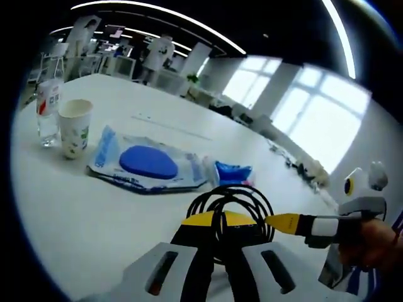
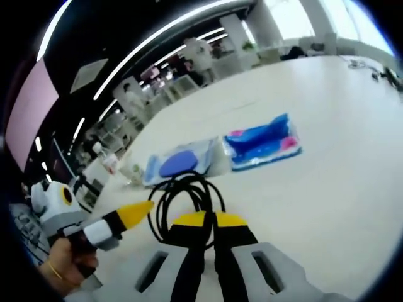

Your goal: Arrange the tabletop items into an orderly group along one side of the table until the central work area is clear of visible clutter.

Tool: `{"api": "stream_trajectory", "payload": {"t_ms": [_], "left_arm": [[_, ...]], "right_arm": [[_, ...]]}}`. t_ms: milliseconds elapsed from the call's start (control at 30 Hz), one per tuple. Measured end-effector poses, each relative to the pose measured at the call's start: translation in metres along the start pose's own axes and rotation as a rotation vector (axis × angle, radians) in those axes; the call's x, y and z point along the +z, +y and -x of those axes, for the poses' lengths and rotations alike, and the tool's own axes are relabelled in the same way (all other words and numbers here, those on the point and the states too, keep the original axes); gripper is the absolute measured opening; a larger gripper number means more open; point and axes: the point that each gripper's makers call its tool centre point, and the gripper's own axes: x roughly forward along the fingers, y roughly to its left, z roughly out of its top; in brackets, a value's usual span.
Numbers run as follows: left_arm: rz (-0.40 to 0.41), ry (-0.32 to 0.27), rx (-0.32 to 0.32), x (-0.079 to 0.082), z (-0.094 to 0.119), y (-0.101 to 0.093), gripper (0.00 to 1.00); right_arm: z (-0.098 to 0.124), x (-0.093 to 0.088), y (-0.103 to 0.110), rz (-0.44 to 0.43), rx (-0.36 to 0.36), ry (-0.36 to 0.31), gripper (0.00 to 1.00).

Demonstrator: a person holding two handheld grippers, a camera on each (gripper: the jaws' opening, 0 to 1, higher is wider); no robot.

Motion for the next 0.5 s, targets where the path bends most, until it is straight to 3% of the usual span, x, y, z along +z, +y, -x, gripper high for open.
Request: {"api": "stream_trajectory", "payload": {"t_ms": [300,500], "left_arm": [[-0.02,0.035,-0.007,-0.002,-0.019,0.003,0.02],[-0.04,0.061,-0.008,-0.011,-0.032,0.005,0.02]], "right_arm": [[-0.015,0.004,-0.017,-0.017,-0.02,0.009,0.0],[-0.022,0.003,-0.028,-0.003,-0.044,0.022,0.0]]}}
